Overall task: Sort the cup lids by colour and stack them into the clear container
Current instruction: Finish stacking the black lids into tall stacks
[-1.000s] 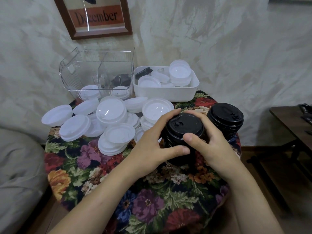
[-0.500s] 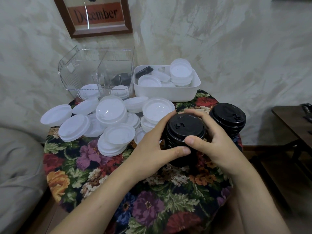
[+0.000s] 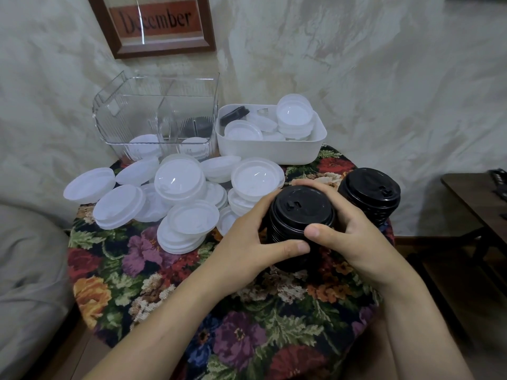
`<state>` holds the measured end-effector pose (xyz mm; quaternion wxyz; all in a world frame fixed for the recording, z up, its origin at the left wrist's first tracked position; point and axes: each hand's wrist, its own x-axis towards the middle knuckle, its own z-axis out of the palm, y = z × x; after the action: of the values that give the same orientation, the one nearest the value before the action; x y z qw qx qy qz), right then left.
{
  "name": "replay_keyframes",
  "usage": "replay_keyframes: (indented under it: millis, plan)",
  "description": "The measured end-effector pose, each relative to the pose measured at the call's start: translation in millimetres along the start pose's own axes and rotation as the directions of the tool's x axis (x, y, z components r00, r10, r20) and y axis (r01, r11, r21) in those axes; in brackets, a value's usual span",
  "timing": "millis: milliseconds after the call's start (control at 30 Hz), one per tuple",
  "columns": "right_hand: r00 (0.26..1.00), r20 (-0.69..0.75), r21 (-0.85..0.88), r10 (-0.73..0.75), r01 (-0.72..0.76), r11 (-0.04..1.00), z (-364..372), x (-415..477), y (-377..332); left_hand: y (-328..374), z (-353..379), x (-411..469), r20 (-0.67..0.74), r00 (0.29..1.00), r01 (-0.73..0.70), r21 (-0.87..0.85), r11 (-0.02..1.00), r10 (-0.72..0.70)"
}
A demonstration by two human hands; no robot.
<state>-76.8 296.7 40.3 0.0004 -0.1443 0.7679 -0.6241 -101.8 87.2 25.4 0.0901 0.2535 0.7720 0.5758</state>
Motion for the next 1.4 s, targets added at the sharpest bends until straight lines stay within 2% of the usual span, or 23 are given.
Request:
replay_keyframes:
  millis: [367, 600, 833, 1000, 1100, 1233, 1300, 1400]
  plan:
    - [0.999, 0.035, -0.046, 0.032, -0.031, 0.998, -1.7, 1.3, -5.0, -2.6, -0.6, 2.1, 0.011, 1.000, 0.017, -0.030, 0.999, -0.016]
    - [0.998, -0.020, -0.113, 0.056, -0.058, 0.992, 5.3, -4.7, -11.8, -2.4, 1.5, 1.8, -0.034, 0.999, 0.020, 0.030, 0.999, -0.019]
    - [0.987, -0.156, -0.167, 0.026, -0.053, 0.984, 21.8, -14.0, -17.4, 3.5, 3.5, -0.7, -0.049, 0.999, 0.014, 0.050, 0.999, -0.012]
    - [0.979, -0.201, -0.142, 0.020, -0.050, 0.989, 27.4, -15.1, -21.5, 5.8, 1.5, -0.8, -0.046, 0.999, 0.027, 0.039, 0.999, -0.025]
    - [0.978, -0.208, -0.109, 0.019, -0.042, 0.993, 28.3, -14.1, -19.7, 5.5, -5.6, 1.6, 0.001, 0.999, 0.036, -0.003, 0.999, -0.036]
    - [0.977, -0.214, -0.095, 0.011, -0.032, 0.995, 30.0, -14.7, -15.4, 9.3, -24.8, 0.2, 0.183, 0.983, 0.035, -0.074, 0.997, -0.021]
    - [0.977, -0.213, -0.094, 0.011, -0.032, 0.995, 30.8, -14.6, -14.9, 15.8, -39.5, 1.5, 0.131, 0.991, 0.052, -0.119, 0.992, -0.036]
    - [0.977, -0.212, -0.091, 0.018, -0.038, 0.995, 31.5, -15.4, -14.3, 27.5, -60.9, 20.7, -0.112, 0.994, -0.020, -0.069, 0.997, 0.012]
